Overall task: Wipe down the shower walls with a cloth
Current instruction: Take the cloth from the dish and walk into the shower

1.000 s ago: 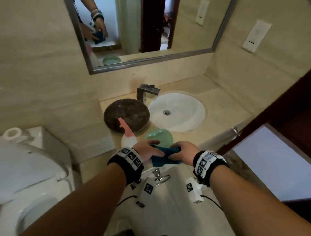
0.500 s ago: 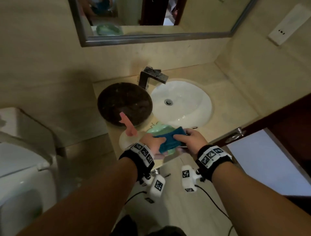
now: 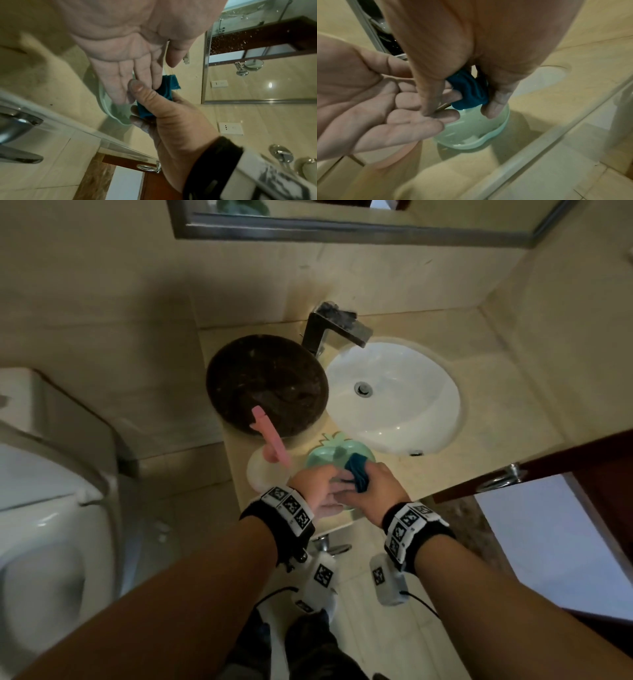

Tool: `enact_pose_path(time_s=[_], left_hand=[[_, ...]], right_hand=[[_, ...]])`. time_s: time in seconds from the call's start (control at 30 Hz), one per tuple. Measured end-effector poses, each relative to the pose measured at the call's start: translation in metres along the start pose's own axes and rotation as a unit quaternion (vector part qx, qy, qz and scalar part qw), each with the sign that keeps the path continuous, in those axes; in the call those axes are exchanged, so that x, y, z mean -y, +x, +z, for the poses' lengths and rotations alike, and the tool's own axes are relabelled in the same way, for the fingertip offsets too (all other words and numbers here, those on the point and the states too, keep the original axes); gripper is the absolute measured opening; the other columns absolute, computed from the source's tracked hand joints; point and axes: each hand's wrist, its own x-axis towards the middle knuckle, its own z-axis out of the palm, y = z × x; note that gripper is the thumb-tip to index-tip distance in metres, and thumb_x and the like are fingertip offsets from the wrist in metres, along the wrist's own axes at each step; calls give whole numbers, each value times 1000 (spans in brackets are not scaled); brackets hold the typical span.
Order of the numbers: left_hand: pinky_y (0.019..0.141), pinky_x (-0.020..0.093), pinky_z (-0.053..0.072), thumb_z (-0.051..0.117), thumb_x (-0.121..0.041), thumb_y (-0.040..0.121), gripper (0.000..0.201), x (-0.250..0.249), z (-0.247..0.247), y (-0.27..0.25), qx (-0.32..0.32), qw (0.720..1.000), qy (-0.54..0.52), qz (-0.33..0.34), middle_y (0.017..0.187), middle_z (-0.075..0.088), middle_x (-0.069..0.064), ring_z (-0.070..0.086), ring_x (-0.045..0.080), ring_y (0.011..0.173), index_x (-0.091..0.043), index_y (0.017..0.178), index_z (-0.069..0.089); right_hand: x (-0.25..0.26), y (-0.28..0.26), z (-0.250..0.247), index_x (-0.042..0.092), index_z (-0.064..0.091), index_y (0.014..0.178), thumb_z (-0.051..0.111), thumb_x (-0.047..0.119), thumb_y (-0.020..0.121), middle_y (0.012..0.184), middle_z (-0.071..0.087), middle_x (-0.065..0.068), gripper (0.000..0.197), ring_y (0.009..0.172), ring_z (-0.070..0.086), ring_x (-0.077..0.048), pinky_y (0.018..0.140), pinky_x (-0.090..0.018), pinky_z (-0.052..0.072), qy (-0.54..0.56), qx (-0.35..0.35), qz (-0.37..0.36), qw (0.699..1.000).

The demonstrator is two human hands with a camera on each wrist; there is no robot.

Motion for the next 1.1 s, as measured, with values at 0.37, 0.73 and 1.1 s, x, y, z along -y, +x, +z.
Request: enact_pose_path(time_s=[0.37,0.73,1.1], left_hand=[[65,31,53,51,-9,103,12,17,-25,18,-103,977,172,68,81,63,4,63,19,67,-18,97,57],[45,24,42,50,-9,105,8,23,-28,19,-108,985,131,40,74,55,5,52,16,55,-11,100,56],[58,20,53,34,-6,96,47,-26,-1,-11,-2,993,120,-23,56,55,2,56,15,46,-14,57,58]], right_hand=[[-1,25,7,13,74,110,62,18,97,106,72,-10,18,97,65,-30,74,-24,40,-48,-77,-7,996],[4,27,16,12,67,112,67,19,91,107,62,-8,22,96,61,-30,78,-29,47,-61,-35,-49,996],[8,12,-46,21,56,75,66,26,65,77,55,-13,16,75,56,-30,67,-42,46,374,-62,84,922]])
